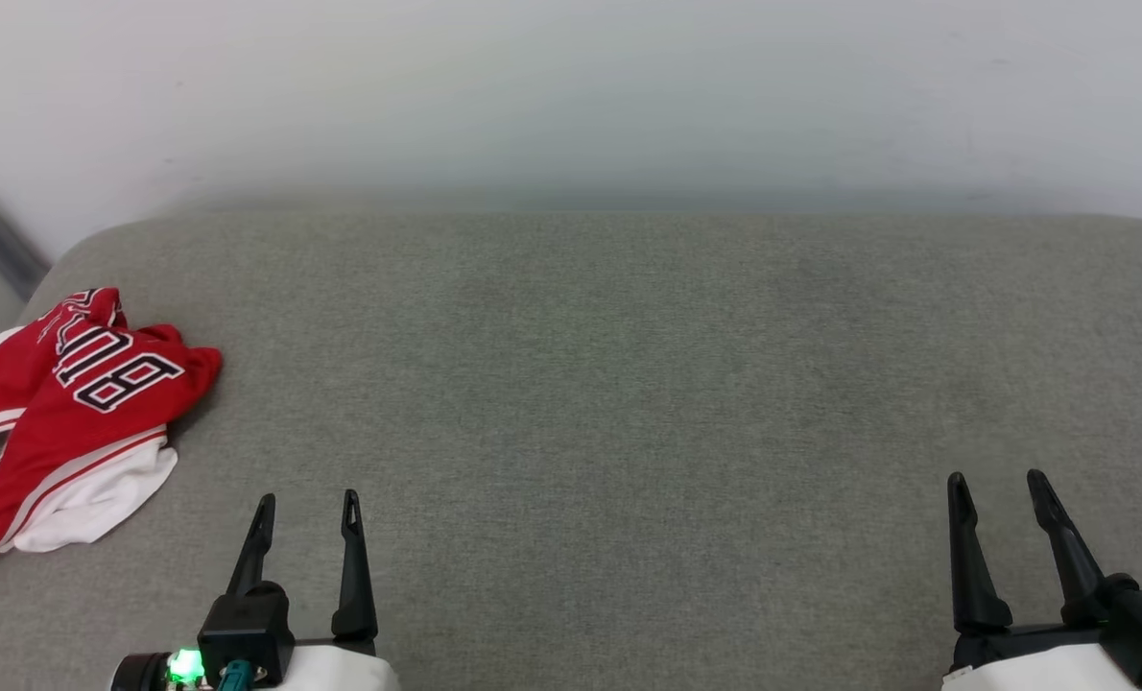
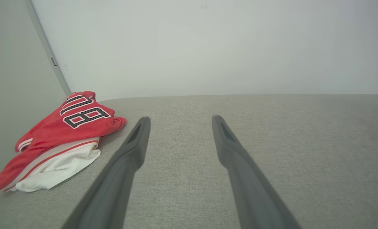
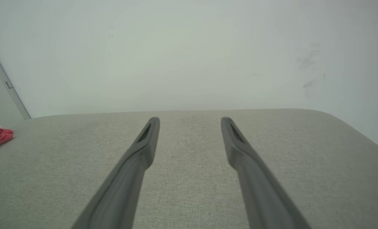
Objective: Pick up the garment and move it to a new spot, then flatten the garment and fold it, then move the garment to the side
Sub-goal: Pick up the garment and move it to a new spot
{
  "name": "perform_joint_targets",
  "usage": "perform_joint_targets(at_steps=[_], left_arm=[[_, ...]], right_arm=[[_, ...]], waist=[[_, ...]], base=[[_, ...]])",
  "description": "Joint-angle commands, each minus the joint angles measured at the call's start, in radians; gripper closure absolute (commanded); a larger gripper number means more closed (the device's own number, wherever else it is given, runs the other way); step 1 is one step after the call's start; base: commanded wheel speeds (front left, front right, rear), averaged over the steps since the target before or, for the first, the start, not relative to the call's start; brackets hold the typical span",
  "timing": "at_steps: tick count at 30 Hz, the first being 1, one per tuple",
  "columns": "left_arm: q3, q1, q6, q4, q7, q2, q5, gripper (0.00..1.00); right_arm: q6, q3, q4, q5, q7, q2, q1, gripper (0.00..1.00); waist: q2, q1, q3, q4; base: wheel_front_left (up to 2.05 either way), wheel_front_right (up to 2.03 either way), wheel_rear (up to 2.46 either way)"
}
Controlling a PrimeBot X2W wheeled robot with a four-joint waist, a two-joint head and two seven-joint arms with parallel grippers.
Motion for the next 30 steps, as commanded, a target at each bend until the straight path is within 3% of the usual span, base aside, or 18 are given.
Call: perform_joint_targets(at_steps=[1,22,30], left_arm=[[0.004,-0.008,0.001,0.000,-0.003,-0.001,-0.003,0.00],[0.012,0.023,0.039,-0.008,-0.003,-0.002,-0.041,0.00],[0.025,0.032,0.042,-0.003,-0.003,-0.002,-0.037,0.00]], right_arm=[[0.000,0.001,-0.004,-0.004,-0.002,0.000,0.008,0.00],[0.000,0.016,-0.029,-0.034,-0.002,0.000,0.030,0.00],[0.000,0.021,-0.027,-0.039,-0.002,0.000,0.030,0.00]], waist=[[-0.0001,0.0000,0.004,0.021],[-0.0001,0.0000,0.003,0.331],[-0.0001,0.0000,0.001,0.409]], base=[[0.00,0.00,0.00],[0.00,0.00,0.00],[0.00,0.00,0.00]])
